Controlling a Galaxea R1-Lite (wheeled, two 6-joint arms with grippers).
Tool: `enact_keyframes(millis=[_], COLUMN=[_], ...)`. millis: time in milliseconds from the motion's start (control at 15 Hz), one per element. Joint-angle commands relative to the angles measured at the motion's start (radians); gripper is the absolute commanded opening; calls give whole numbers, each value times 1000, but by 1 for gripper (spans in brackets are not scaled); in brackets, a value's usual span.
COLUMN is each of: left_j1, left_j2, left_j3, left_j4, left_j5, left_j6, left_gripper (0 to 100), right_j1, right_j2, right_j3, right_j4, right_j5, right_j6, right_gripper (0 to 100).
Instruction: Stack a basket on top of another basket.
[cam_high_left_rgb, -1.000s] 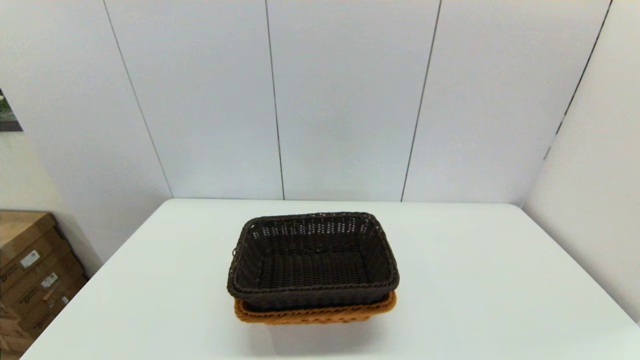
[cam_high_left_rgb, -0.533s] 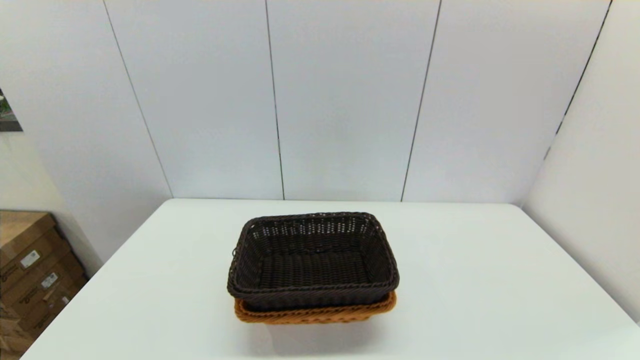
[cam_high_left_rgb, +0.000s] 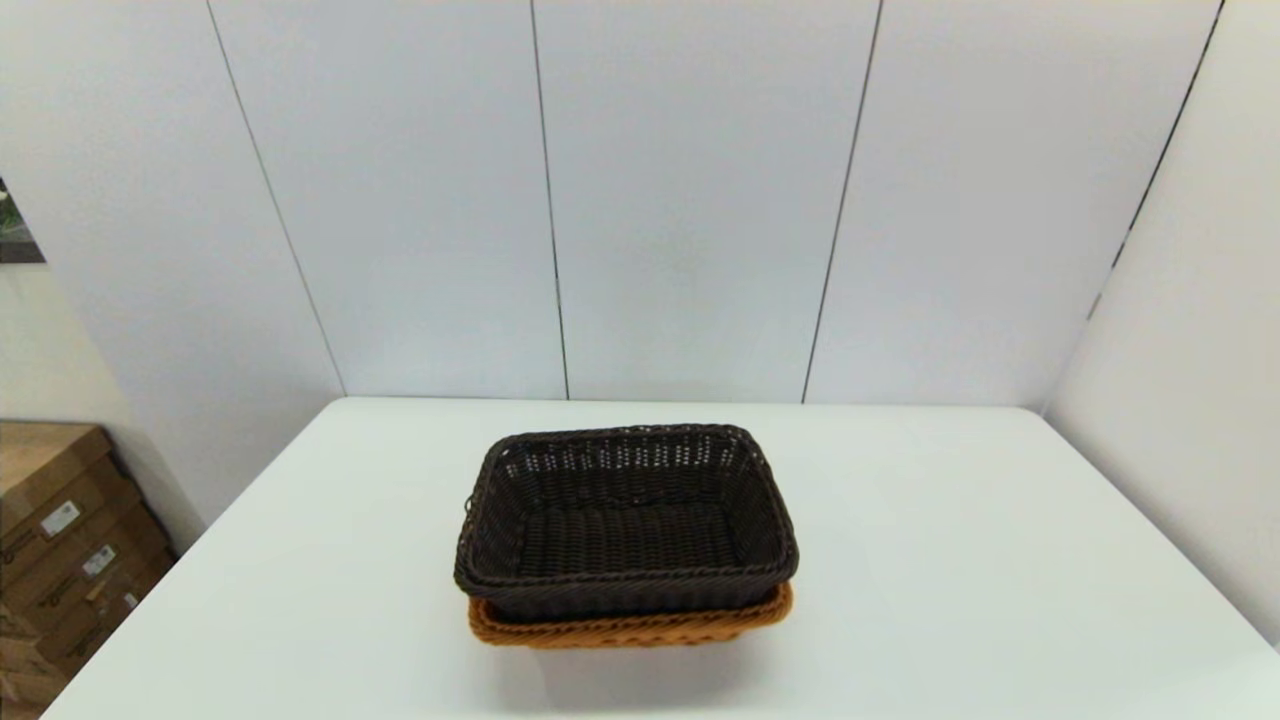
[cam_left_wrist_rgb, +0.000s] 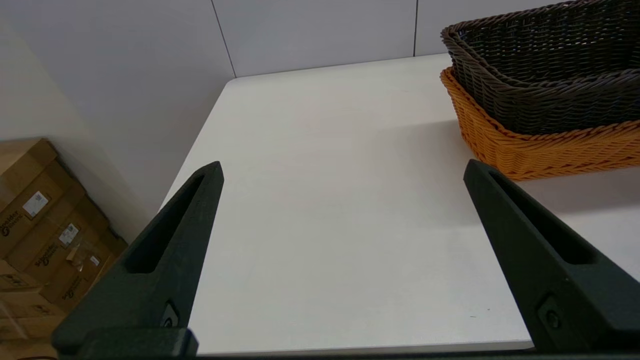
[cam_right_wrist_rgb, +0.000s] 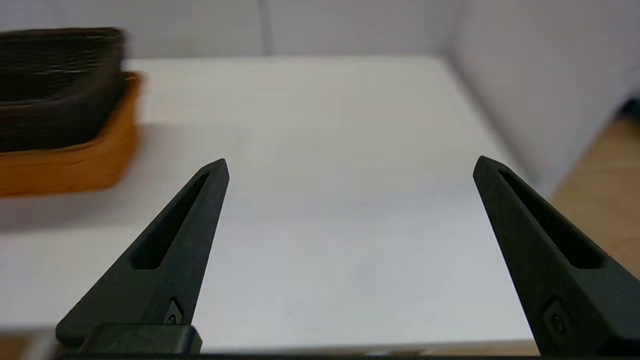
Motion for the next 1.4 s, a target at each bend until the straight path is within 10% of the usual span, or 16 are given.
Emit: enact_keyframes(millis=[67, 467, 1400], left_j1=[0, 0, 1], left_j2=[1, 1, 1], left_j3=[0, 0, 0], left_j4=[1, 1, 1], left_j5=[0, 0, 0], left_j6=[1, 0, 1], left_gripper=[100, 100, 100], right_j1=[0, 0, 0], right_j2=[0, 0, 0], right_j3=[92, 156, 165], right_j4=[-140, -178, -207], right_j5=[-26, 128, 135], right_j6=[-65, -139, -59], right_gripper=[100, 100, 100])
